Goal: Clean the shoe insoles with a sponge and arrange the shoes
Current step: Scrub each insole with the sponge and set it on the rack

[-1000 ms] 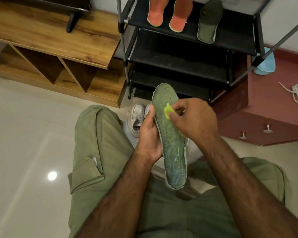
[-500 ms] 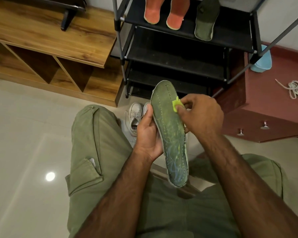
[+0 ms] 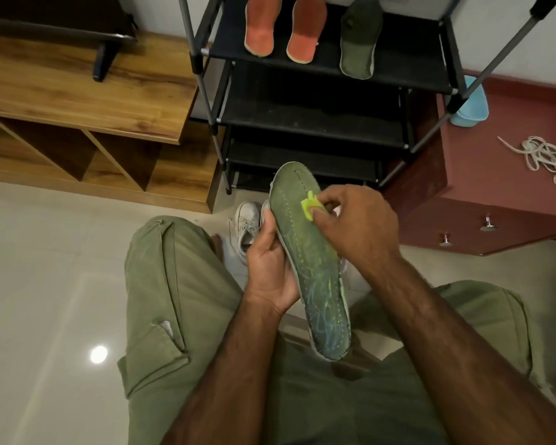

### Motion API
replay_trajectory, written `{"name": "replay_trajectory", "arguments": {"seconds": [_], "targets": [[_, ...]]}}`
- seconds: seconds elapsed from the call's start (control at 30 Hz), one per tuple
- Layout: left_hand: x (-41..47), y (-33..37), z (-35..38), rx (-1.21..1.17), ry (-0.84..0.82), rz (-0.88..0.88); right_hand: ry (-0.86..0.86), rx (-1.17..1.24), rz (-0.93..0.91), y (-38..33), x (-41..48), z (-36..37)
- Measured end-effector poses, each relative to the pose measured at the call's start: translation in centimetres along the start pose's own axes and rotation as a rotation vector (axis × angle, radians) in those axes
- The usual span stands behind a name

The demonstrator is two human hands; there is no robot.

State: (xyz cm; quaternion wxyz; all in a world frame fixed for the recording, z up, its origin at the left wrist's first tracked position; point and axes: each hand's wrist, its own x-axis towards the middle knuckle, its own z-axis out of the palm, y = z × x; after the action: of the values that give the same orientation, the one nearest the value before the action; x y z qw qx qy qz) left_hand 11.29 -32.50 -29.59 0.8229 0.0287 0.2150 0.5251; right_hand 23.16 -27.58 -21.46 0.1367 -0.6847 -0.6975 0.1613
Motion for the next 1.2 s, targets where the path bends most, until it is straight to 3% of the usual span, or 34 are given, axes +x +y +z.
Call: {"name": "replay_trajectory", "arguments": {"seconds": [0.07, 0.23, 0.33, 0.37, 0.5, 0.63, 0.8, 0.93, 1.1, 1.2], "targets": [[0.1, -0.2, -0.2, 0.003, 0.002, -0.009, 0.070, -0.011, 0.034, 0.3, 0.3, 0.1], [0.0, -0.2, -0.6, -0.026, 0.015, -0.005, -0.209, 0.057, -0.129, -0.6, -0.4, 0.2], [-0.1, -0.2, -0.3, -0.015, 0.015, -0.013, -0.052, 0.086, -0.081, -0.4, -0.2, 0.2], [-0.1, -0.2, -0.3, -0.022, 0.016, -0.014, -0.072, 0.110, -0.089, -0.6, -0.3, 0.2], [-0.1, -0.3, -0.5, -0.061, 0.024, -0.024, -0.337, 0.090, -0.198, -1.4, -0.6, 0.0], [0.1, -0.4, -0.5, -0.026, 0.049, -0.046, -0.113, -0.019, -0.112, -1.3, 0.1, -0.6], [0.1, -0.4, -1.0, -0.048, 0.055, -0.047, -0.363, 0.042, -0.177, -1.7, -0.2, -0.2], [0.1, -0.4, -0.5, 0.003, 0.055, -0.047, -0.162, -0.041, -0.094, -1.1, 0.1, -0.5], [-0.3, -0.1, -0.1, -0.012, 0.039, -0.060, -0.318, 0.094, -0.142, -1.2, -0.1, -0.1], [-0.6, -0.1, 1.1, 0.037, 0.024, -0.096, -0.103, 0.033, -0.028, -0.8, 1.1, -0.6]]}}
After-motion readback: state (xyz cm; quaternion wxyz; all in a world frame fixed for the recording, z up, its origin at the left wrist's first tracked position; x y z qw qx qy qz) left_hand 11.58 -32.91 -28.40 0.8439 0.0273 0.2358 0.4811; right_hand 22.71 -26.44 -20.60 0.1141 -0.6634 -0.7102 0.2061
